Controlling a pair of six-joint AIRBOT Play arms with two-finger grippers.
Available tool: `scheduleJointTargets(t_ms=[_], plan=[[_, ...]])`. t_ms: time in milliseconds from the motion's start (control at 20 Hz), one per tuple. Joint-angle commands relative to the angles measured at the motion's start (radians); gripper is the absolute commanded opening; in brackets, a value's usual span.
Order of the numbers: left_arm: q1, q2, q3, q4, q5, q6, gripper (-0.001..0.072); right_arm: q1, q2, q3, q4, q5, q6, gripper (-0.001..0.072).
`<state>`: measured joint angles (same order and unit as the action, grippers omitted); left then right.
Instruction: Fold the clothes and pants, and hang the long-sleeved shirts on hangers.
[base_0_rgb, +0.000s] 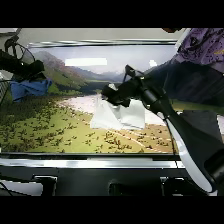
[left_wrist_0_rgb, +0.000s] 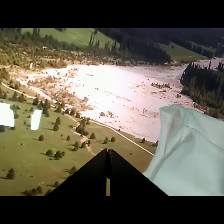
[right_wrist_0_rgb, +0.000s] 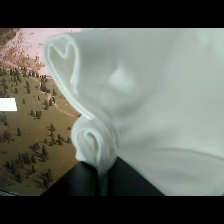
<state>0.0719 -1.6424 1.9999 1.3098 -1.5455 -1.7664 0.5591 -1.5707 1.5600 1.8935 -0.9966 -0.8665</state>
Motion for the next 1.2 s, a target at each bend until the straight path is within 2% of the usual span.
scheduleJointTargets(t_ms=[0, 350, 400, 500, 550, 750, 900, 1000, 1150], plan=[[0.022, 0.005, 0.0, 0.008, -0.018, 0.016, 0.0019, 0.063, -0.075, 0.0, 0.034, 0.071, 0.031, 0.0028], [0.022, 0.004, 0.0, 0.008, -0.017, 0.016, 0.0019, 0.069, -0.094, 0.0, 0.051, 0.066, 0.033, 0.0041], [0.022, 0.004, 0.0, 0.008, -0.018, 0.016, 0.0019, 0.069, -0.099, 0.0, 0.052, 0.077, 0.033, 0.0122], [0.022, 0.004, 0.0, 0.008, -0.018, 0.016, 0.0019, 0.069, -0.098, 0.0, 0.073, 0.11, 0.005, 0.0395], [0.022, 0.004, 0.0, 0.008, -0.018, 0.016, 0.002, 0.069, -0.09, 0.002, 0.095, 0.12, -0.04, 0.0421], [0.022, 0.004, 0.0, 0.008, -0.018, 0.016, 0.0019, 0.013, 0.005, 0.003, 0.094, 0.067, -0.098, 0.0426], [0.022, 0.004, 0.0, 0.008, -0.018, 0.016, 0.0019, -0.127, 0.112, 0.007, 0.092, -0.039, -0.175, 0.0426], [0.022, 0.004, 0.0, 0.008, -0.018, 0.016, 0.0019, -0.263, 0.172, 0.007, 0.092, -0.148, -0.289, 0.0474], [0.022, 0.008, 0.0, 0.008, -0.018, 0.016, 0.002, -0.5, 0.203, 0.003, 0.098, -0.325, -0.513, 0.0475]])
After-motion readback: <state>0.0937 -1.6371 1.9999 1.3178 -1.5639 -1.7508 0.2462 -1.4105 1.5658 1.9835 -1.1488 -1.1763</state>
